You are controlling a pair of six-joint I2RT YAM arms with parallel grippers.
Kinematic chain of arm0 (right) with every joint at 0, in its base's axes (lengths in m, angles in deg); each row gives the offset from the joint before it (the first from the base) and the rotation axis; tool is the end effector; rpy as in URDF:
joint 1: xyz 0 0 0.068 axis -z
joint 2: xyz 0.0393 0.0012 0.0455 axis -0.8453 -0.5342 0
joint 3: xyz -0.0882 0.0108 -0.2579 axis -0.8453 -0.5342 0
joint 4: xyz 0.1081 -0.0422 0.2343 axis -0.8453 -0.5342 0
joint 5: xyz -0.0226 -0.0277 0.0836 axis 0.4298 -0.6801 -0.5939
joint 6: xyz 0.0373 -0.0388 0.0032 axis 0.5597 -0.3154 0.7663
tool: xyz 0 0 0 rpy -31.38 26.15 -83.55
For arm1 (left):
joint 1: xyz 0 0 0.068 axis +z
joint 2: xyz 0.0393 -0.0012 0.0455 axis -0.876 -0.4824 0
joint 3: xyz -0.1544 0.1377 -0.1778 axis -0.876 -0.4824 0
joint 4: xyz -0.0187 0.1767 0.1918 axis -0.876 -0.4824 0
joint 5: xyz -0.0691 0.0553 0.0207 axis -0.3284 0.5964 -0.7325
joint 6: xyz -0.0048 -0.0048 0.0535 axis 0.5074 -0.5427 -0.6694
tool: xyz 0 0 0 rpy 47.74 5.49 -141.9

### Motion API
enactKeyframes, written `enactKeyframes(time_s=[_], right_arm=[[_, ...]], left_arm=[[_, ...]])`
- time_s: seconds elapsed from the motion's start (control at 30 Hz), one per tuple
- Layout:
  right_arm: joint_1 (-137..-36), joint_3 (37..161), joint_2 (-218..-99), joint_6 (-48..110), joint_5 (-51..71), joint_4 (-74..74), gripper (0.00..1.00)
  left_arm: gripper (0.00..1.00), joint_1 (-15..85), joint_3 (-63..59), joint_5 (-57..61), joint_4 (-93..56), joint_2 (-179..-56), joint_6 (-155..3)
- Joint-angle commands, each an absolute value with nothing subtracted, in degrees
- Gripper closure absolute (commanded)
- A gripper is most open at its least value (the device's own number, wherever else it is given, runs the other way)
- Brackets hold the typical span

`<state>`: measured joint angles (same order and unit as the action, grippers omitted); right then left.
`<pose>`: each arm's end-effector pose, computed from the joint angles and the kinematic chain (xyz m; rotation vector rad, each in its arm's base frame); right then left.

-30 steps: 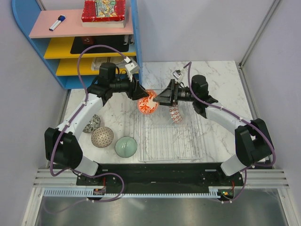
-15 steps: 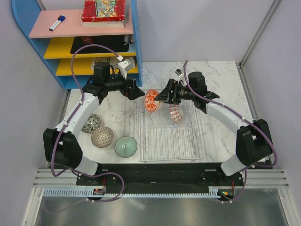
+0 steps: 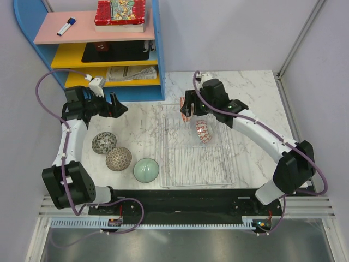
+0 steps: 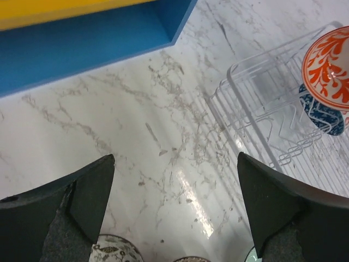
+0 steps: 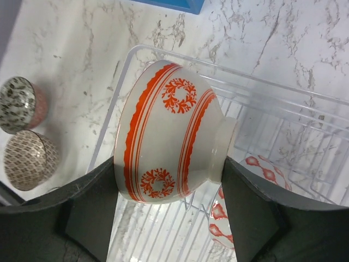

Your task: Load the bowls into the dish rack

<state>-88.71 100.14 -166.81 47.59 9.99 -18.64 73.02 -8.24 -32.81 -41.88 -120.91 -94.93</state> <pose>0.3069 0.1900 0.3270 -0.2298 2.1890 0.6921 0.3013 0.0383 0.3224 0.3402 2.0129 -0.6068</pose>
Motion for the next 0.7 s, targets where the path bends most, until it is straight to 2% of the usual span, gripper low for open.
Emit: enactKeyframes(time_s=[0.0, 0.27, 0.67], right_arm=[[-95.8, 106.8, -167.4, 38.1, 27.7, -20.6, 1.00], [-106.4, 108.5, -170.9, 29.3, 48.6, -21.3, 1.00], [-114.8, 105.6, -173.8, 27.9, 56.0, -19.4, 1.00]], left_arm=[[0.00, 75.7, -12.6, -30.6, -44.2, -117.4, -97.7], [0.00, 84.2, -18.0, -32.9, -44.3, -115.4, -100.6], [0.00, 88.4, -19.0, -37.6, -43.8, -116.7, -100.7]])
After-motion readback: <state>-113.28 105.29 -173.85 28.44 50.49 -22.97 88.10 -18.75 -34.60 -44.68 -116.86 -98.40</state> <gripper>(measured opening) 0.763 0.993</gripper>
